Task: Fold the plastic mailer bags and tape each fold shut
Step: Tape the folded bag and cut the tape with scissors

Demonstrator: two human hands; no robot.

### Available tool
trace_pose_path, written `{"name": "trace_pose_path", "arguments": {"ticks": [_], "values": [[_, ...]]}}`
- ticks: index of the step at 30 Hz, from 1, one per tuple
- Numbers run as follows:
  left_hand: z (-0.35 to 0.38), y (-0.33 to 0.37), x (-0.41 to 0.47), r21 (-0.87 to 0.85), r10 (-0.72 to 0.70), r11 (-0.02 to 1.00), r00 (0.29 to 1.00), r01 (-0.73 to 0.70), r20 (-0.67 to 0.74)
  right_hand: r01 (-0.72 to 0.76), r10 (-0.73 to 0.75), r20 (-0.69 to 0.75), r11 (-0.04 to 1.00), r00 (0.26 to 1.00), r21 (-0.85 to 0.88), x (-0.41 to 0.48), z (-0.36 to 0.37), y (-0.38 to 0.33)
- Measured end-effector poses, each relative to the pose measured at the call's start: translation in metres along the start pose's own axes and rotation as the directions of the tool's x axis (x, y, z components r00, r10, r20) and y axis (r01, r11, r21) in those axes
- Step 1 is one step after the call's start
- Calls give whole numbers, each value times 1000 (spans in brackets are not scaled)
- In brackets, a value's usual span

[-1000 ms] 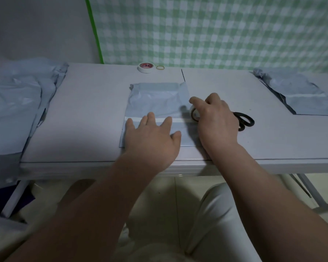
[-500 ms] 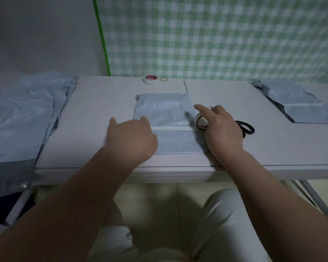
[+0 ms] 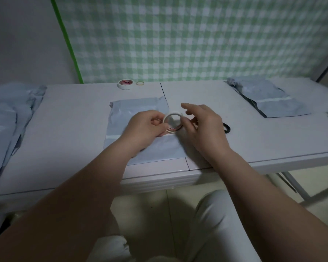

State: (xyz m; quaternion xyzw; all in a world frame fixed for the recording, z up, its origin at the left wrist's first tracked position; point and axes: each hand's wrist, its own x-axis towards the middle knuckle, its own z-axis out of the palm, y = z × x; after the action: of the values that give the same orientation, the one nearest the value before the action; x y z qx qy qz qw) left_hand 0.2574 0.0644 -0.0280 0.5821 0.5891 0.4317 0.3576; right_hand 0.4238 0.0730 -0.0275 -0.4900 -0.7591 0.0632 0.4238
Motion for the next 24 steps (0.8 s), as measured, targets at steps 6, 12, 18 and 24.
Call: {"name": "trace_pose_path", "arguments": {"ticks": [6, 12, 18, 24], "values": [[-1, -2, 0, -160, -71, 985, 997, 65, -31, -340, 473, 83, 733, 877, -588, 7, -37, 18], [0, -6, 3, -206, -96, 976, 991, 76, -91, -327, 567, 183, 676, 803, -660, 16, -51, 2], [-1, -1, 0, -264, -105, 962, 990, 76, -97, -437, 600, 225, 747, 767, -501, 17, -55, 4], [-3, -2, 0, -315, -94, 947, 993, 66, -75, -805, 556, 600, 254, 575, 536, -1, -58, -23]]}}
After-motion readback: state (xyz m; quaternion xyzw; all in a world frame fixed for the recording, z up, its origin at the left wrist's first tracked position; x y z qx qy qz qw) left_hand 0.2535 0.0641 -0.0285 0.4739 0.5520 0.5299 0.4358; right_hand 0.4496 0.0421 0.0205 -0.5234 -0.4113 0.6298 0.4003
